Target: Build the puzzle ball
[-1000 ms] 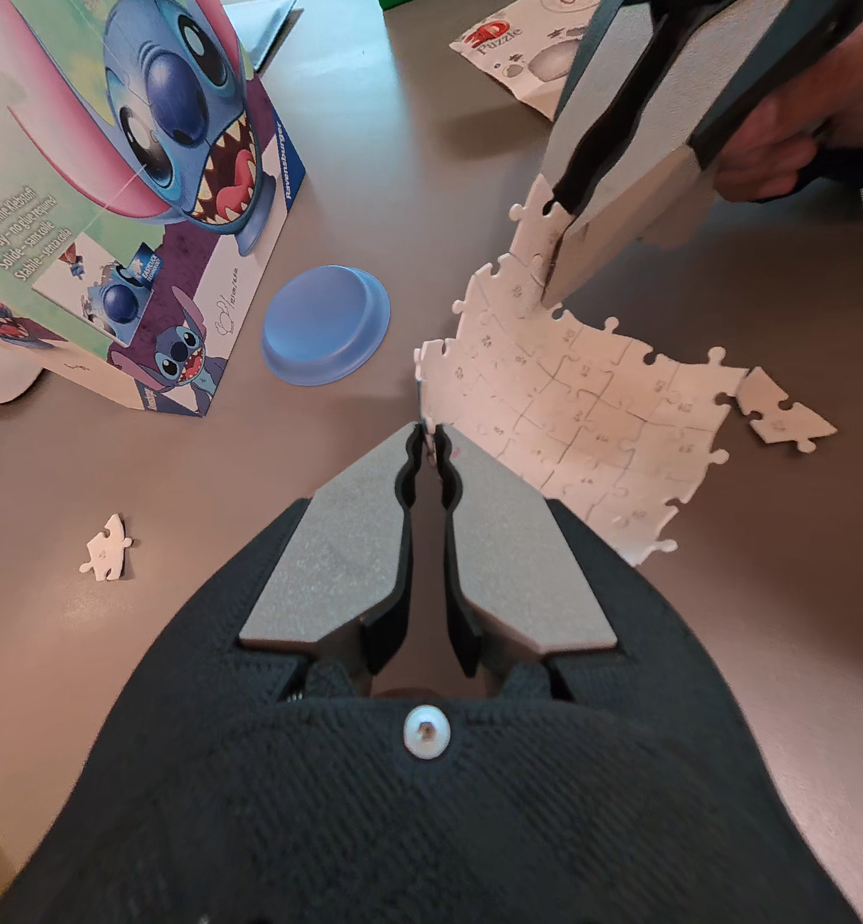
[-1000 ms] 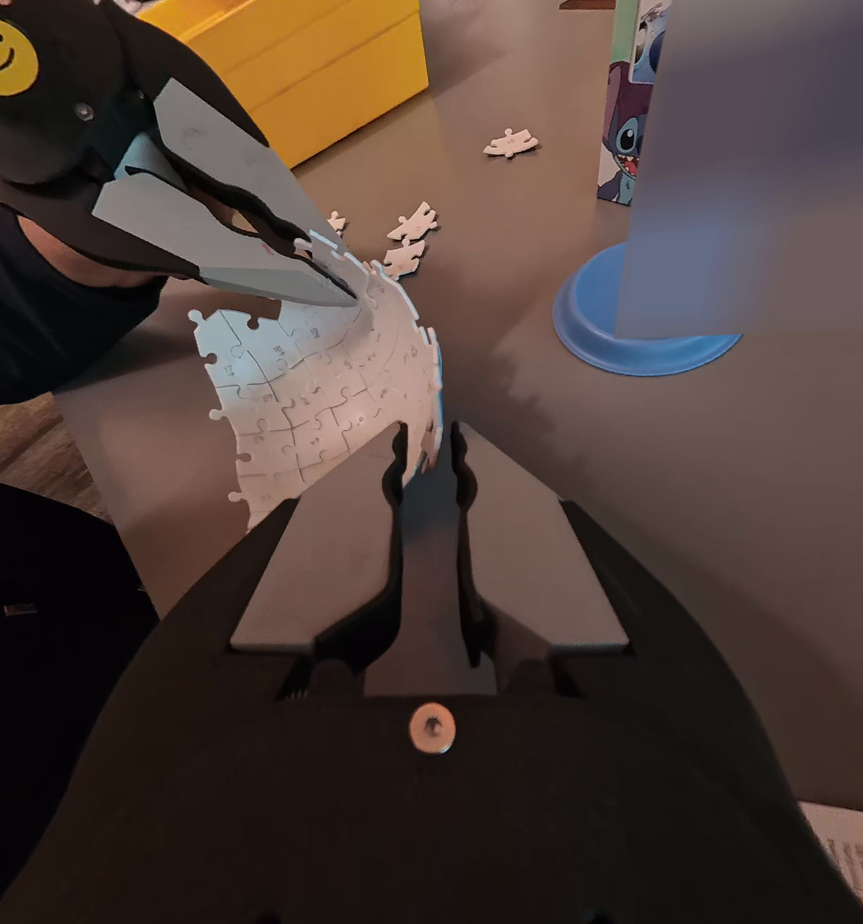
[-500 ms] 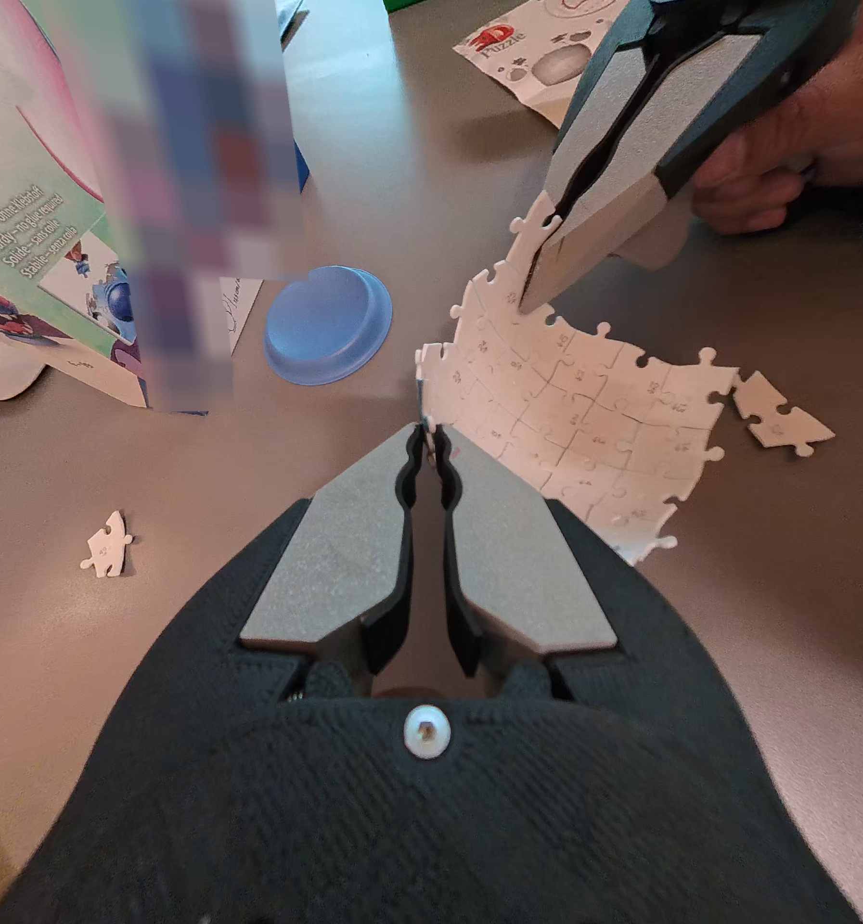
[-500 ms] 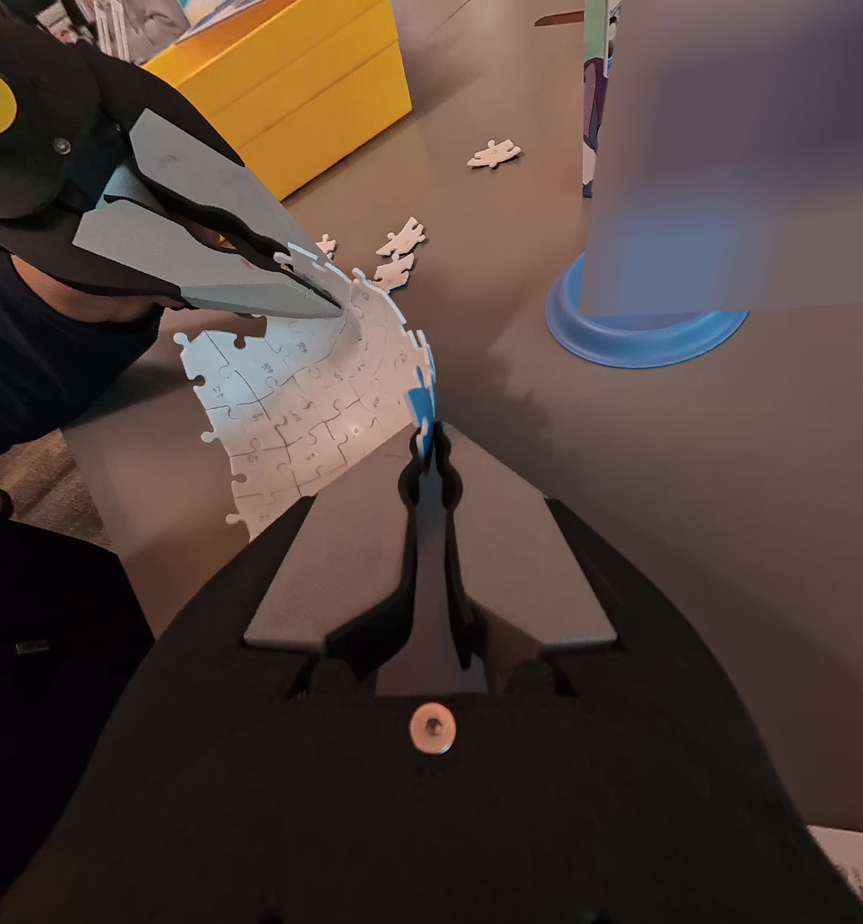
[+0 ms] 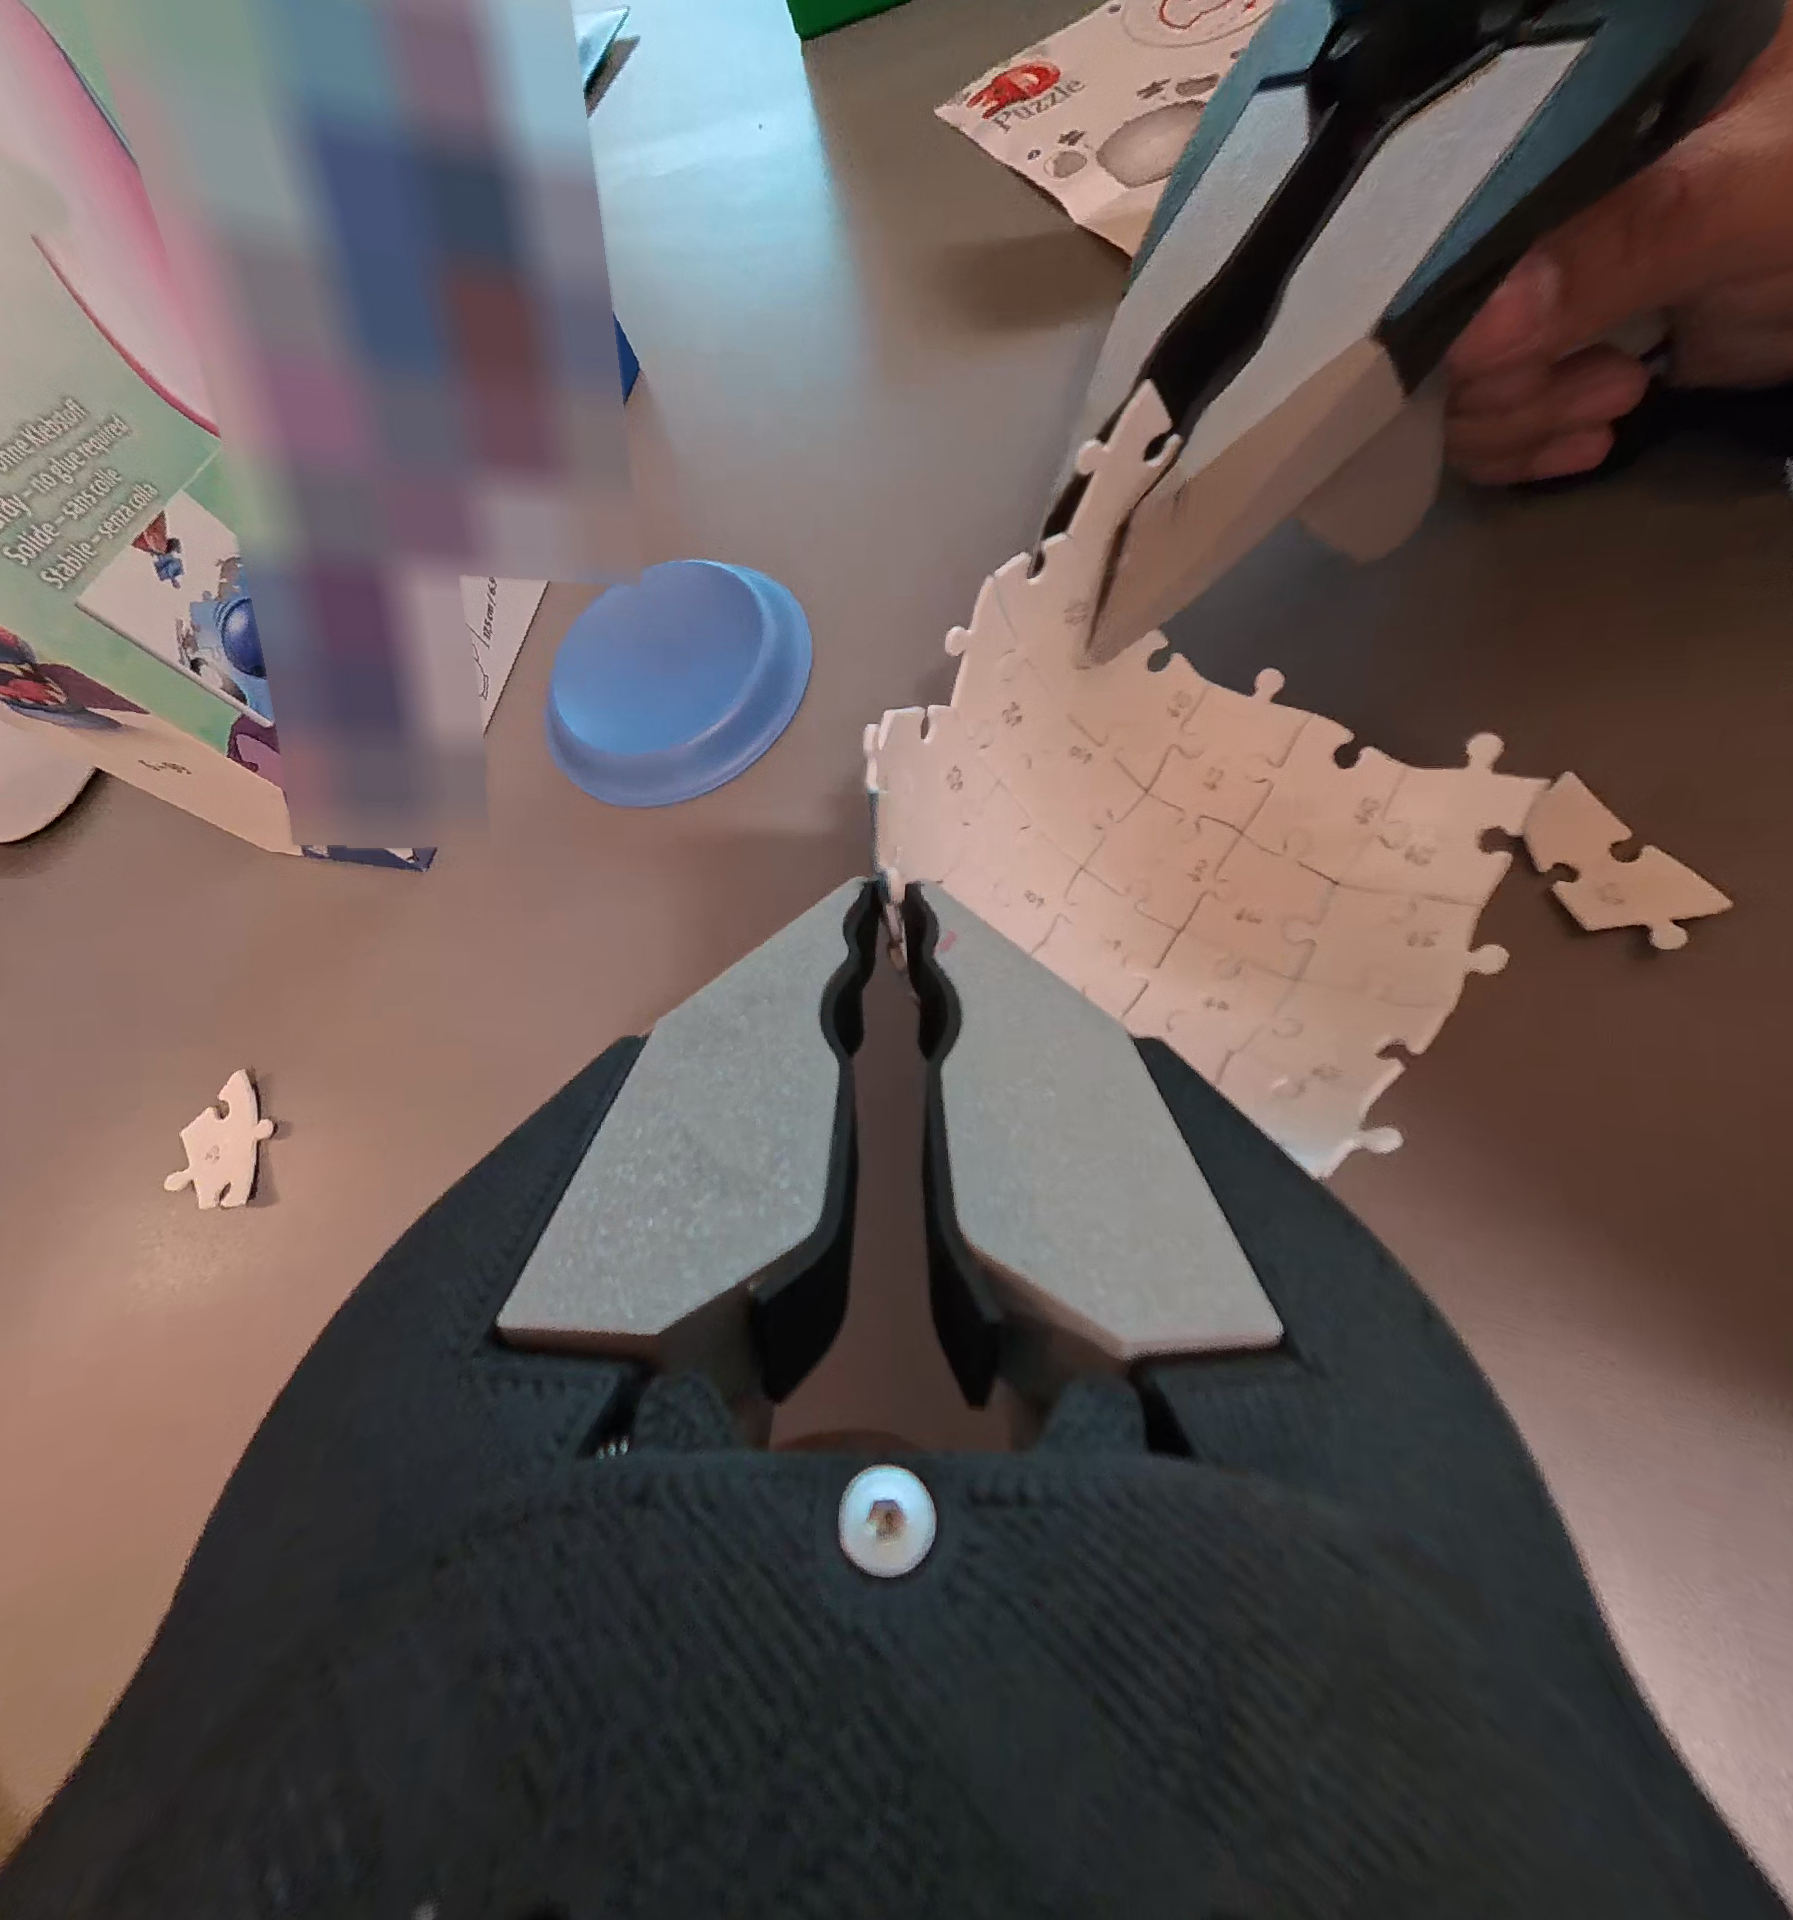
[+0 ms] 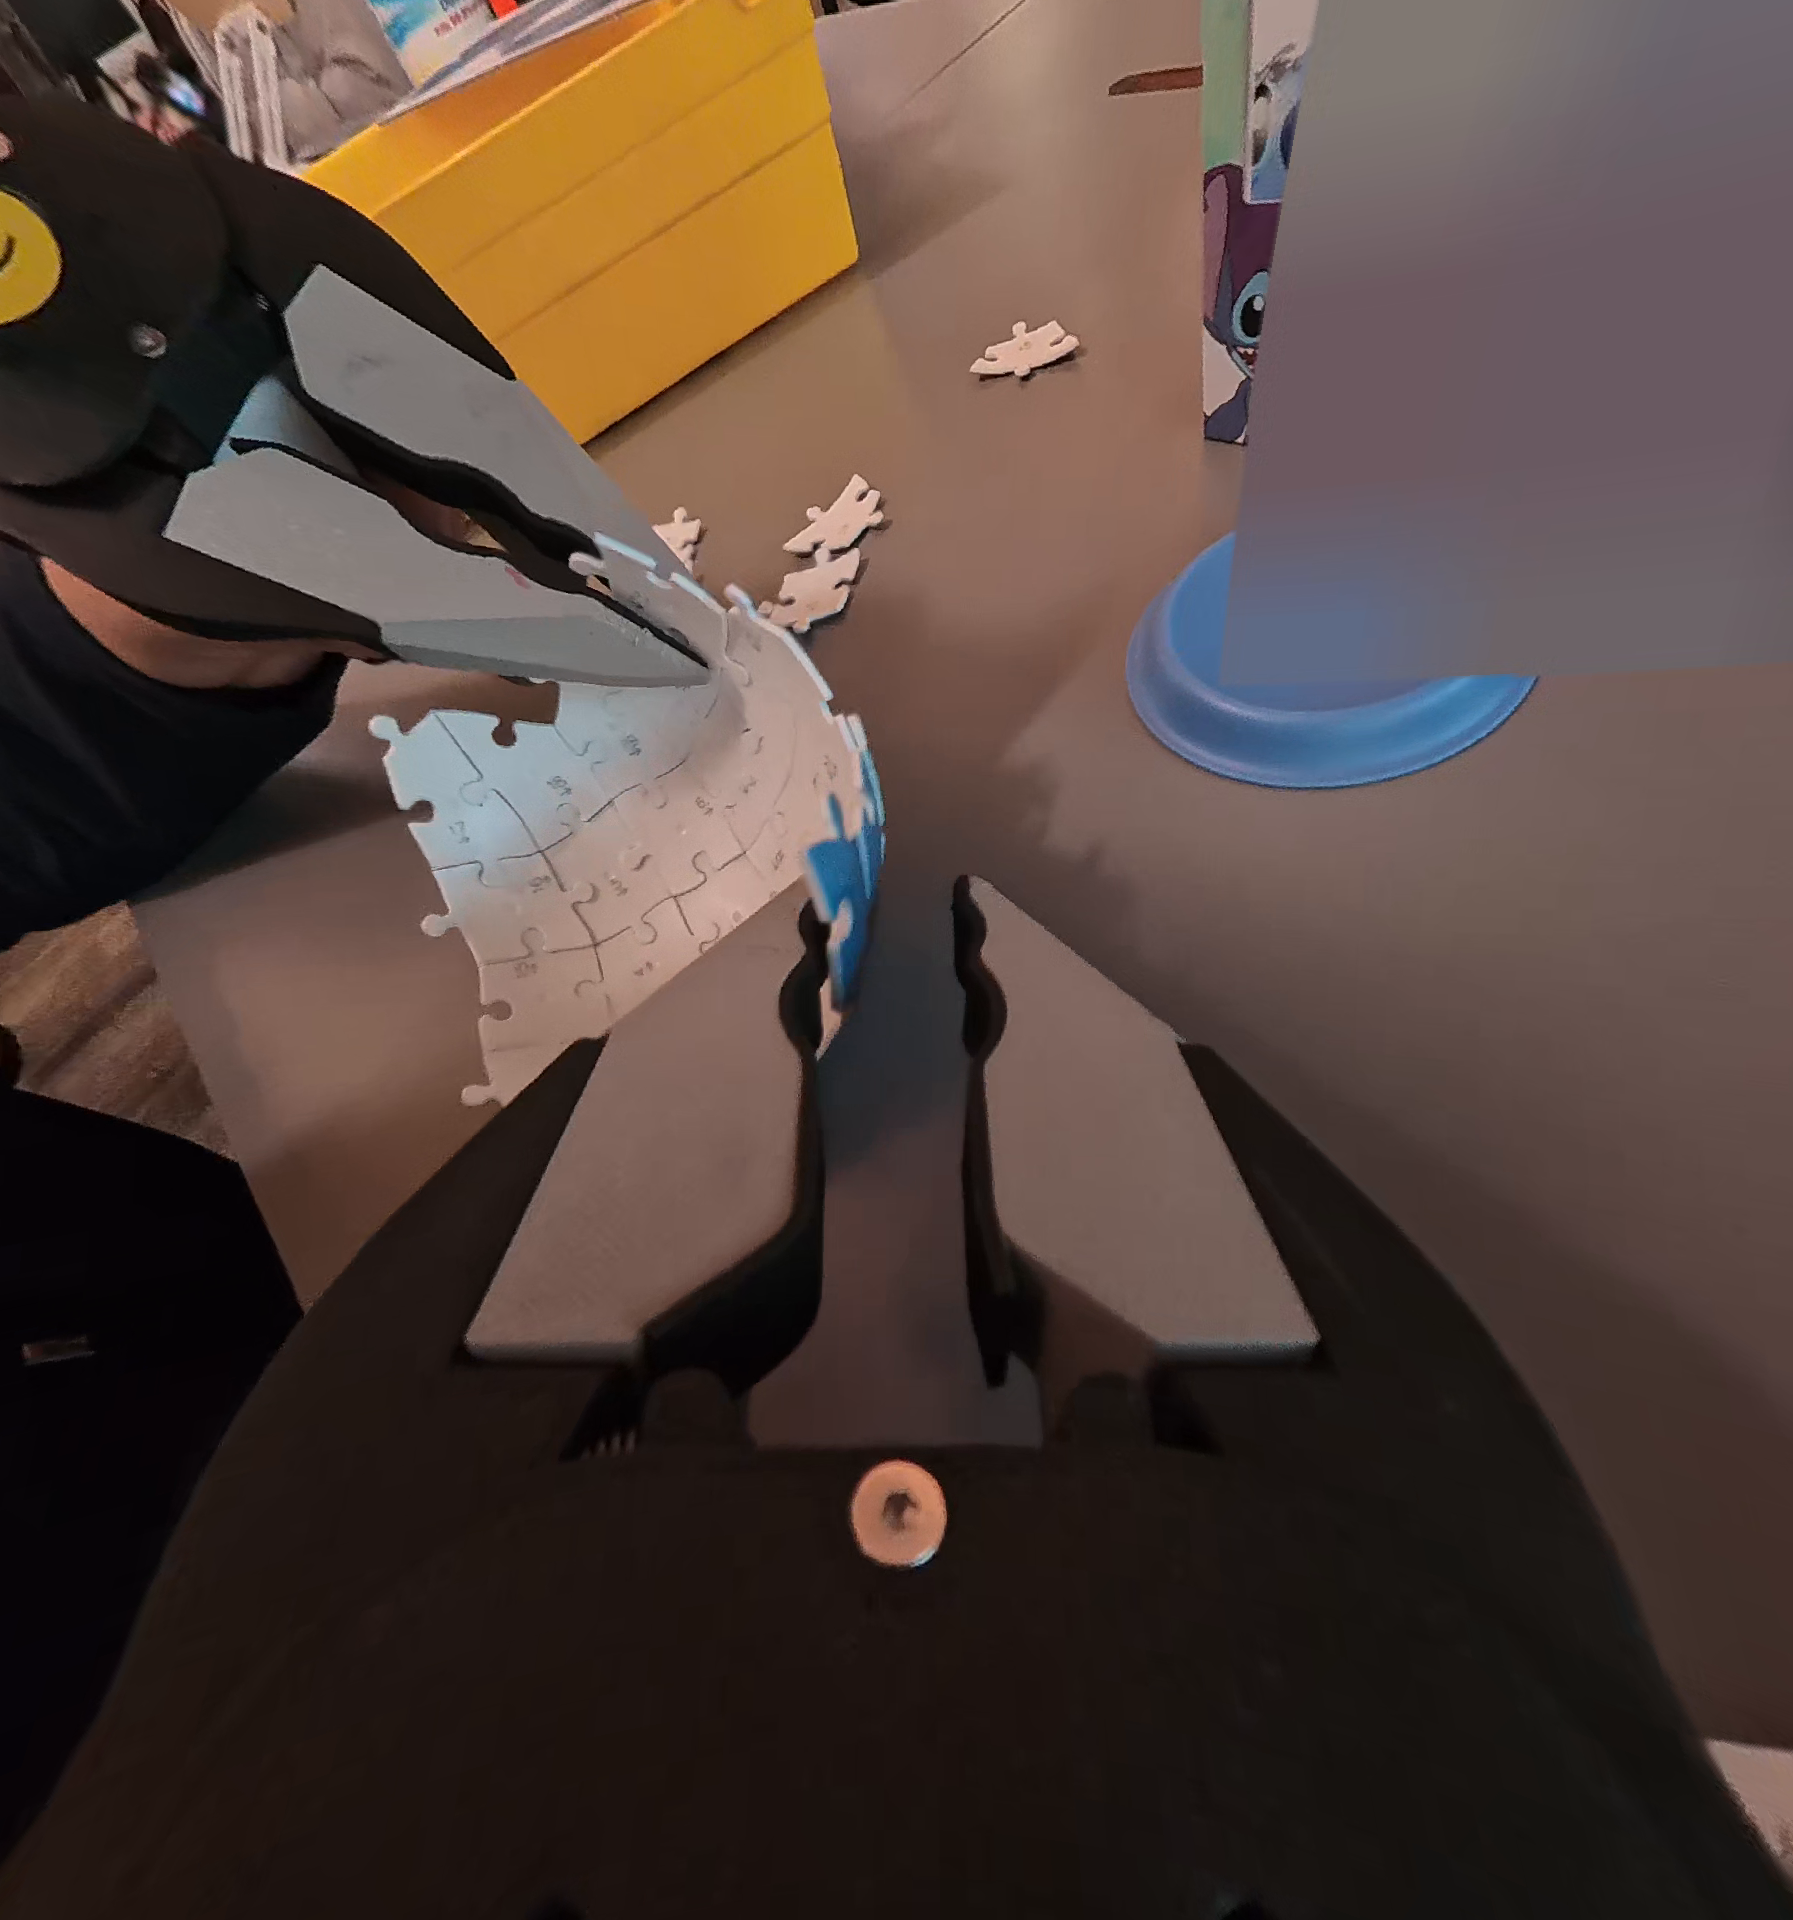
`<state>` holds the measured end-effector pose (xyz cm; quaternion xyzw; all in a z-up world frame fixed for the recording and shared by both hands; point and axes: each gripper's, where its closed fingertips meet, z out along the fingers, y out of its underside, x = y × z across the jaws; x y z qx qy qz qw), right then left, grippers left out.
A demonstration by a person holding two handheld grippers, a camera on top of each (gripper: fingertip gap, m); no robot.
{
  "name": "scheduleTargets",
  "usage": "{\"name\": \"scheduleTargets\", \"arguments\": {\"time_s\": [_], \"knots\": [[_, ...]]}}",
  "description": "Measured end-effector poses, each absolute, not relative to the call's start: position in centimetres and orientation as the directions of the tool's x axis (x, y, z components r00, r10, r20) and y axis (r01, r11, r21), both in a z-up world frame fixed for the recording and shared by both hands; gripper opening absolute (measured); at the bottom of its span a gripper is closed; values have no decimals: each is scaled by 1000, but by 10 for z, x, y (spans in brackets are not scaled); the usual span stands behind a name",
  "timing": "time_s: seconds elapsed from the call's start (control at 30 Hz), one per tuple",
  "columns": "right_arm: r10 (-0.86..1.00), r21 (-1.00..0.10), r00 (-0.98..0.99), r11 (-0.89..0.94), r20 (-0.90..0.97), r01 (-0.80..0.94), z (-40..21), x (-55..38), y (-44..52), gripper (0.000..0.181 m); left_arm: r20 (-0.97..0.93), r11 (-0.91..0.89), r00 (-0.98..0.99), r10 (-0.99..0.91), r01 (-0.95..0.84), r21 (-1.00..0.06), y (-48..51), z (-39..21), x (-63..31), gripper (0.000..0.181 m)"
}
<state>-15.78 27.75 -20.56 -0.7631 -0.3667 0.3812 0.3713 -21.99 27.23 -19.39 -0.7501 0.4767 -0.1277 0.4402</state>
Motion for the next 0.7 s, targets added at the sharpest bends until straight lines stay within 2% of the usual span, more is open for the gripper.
{"name": "scheduleTargets", "arguments": {"time_s": [0.13, 0.2, 0.7], "knots": [[853, -845, 423, -447, -305, 294, -207, -167, 279, 16, -251, -126, 494, -833, -610, -782, 269, -192, -215, 2], [864, -854, 390, -440, -318, 277, -203, -172, 278, 2, -254, -123, 488, -835, -616, -778, 268, -194, -214, 2], [855, -852, 415, -445, -311, 278, -204, -174, 280, 0, -235, -139, 495, -836, -606, -783, 269, -195, -215, 2]]}}
